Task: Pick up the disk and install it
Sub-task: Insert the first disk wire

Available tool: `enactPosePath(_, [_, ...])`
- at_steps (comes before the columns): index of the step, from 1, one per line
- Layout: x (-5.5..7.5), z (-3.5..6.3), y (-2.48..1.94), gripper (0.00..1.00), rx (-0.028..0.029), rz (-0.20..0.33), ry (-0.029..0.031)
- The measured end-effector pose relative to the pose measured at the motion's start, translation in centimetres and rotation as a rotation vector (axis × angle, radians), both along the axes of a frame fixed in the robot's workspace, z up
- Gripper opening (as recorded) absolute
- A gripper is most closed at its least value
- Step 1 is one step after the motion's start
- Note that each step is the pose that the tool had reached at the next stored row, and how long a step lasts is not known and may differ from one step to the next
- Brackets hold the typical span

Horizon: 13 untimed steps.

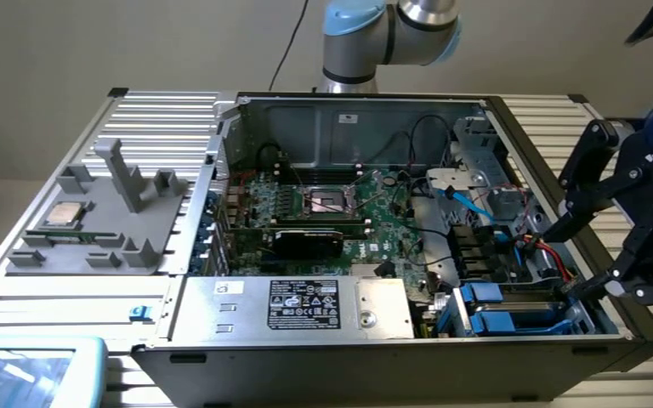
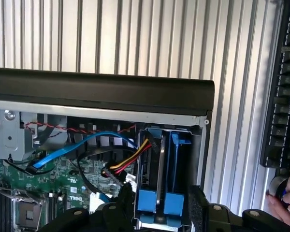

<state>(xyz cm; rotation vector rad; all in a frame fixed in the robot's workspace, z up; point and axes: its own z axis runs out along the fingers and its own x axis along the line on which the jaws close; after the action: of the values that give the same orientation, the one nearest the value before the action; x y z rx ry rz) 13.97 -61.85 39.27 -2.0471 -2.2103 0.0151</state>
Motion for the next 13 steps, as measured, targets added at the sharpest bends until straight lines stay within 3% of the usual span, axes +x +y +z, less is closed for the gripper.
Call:
enactPosePath(6, [-0.01,-0.17,-0.11,0.58,0.0,0.062,-0.0161])
enactPosePath(11, [0.0,-0.26,-0.4,0.58,0.0026,0.092,-0.0567])
enactPosePath(12, [0.0,-0.28,-0.49,0.58,0.0026,0.095,-0.0604])
enactPosePath(13, [0.0,-0.29,-0.51,0.58,0.0025,0.095,-0.0604])
